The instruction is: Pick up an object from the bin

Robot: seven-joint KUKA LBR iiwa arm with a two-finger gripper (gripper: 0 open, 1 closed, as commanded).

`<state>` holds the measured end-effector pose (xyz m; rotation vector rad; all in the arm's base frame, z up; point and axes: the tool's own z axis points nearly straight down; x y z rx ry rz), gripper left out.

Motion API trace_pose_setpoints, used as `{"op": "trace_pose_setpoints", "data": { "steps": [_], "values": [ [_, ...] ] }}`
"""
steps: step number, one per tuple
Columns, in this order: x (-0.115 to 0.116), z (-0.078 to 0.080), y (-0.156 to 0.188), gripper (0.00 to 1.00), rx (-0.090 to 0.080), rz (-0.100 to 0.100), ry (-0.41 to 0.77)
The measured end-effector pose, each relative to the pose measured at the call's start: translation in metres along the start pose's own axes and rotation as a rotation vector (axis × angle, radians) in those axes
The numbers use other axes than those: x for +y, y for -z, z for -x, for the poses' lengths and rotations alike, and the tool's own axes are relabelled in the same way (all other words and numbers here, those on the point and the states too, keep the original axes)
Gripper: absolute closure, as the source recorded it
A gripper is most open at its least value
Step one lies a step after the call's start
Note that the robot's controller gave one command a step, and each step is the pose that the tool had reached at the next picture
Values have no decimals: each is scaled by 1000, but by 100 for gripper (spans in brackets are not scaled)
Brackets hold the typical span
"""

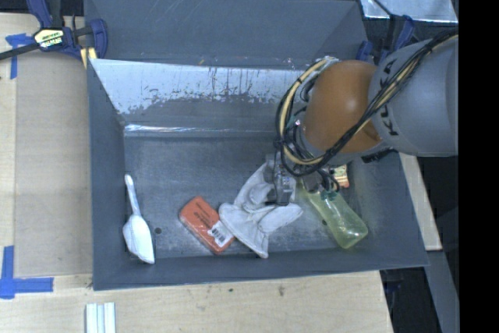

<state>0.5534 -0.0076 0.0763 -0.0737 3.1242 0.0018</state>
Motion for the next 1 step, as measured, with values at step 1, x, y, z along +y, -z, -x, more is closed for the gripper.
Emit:
{"op": "trace_pose_setpoints", "data": {
  "steps": [1],
  "values": [
    [-3,9,125,100,12,-1,51]
  ]
}}
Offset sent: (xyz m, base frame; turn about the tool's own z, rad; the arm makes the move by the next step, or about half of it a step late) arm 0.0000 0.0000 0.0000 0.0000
